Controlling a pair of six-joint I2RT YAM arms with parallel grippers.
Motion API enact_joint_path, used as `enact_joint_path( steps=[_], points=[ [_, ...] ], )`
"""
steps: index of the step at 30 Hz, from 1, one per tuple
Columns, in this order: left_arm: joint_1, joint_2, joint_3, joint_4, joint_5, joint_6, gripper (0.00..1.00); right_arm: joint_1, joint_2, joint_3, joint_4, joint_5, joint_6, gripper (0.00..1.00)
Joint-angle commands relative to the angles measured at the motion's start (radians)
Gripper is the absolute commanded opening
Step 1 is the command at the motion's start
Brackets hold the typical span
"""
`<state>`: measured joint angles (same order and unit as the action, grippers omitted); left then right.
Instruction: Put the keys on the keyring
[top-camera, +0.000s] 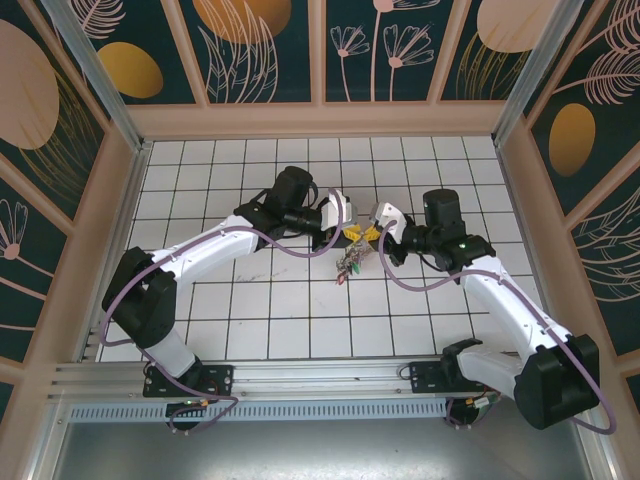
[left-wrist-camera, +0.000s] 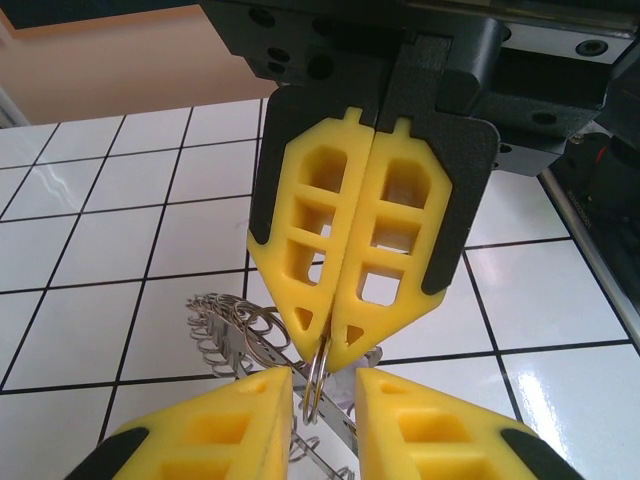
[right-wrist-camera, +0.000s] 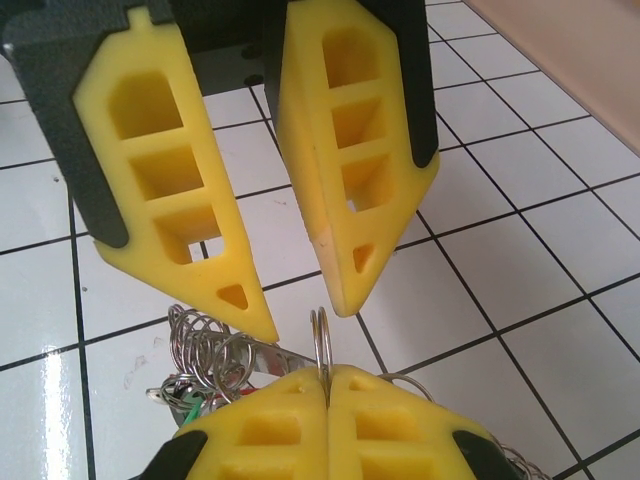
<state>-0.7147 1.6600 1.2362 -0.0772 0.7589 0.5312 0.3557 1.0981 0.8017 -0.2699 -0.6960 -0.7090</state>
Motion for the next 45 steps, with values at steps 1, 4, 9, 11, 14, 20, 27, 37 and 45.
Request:
enact_joint_path(
  steps=[1,4,9,11,14,20,27,37,45],
  points=[
    [-0.005,0.006,0.016,0.024,0.034,0.006,0.24,0.008,-0.001,0.047,0.036,-0.021,-0.014,0.00],
    [-0.005,0.007,0.014,0.020,0.034,0.006,0.24,0.008,-0.006,0.045,0.036,-0.029,-0.014,0.00],
    [-0.005,0.011,0.012,0.016,0.031,0.009,0.24,0.009,-0.015,0.040,0.043,-0.030,-0.014,0.00],
    [-0.005,0.012,0.014,0.016,0.033,0.009,0.25,0.008,-0.016,0.042,0.043,-0.032,-0.015,0.00],
    [-0.005,0.018,0.017,0.009,0.030,0.012,0.26,0.008,-0.017,0.041,0.046,-0.036,-0.009,0.00],
    [-0.005,0.028,0.019,-0.009,0.024,0.024,0.27,0.008,-0.025,0.033,0.056,-0.040,-0.005,0.00],
    [-0.005,0.033,0.019,0.002,0.034,0.021,0.23,0.008,-0.032,0.031,0.060,-0.053,-0.004,0.00],
    [-0.002,0.000,-0.029,0.113,0.086,-0.027,0.00,0.003,-0.051,-0.009,0.089,-0.041,-0.009,0.06],
    [0.039,-0.049,-0.174,0.538,0.279,-0.292,0.00,-0.055,-0.057,-0.062,0.148,-0.159,0.013,0.12]
  ],
)
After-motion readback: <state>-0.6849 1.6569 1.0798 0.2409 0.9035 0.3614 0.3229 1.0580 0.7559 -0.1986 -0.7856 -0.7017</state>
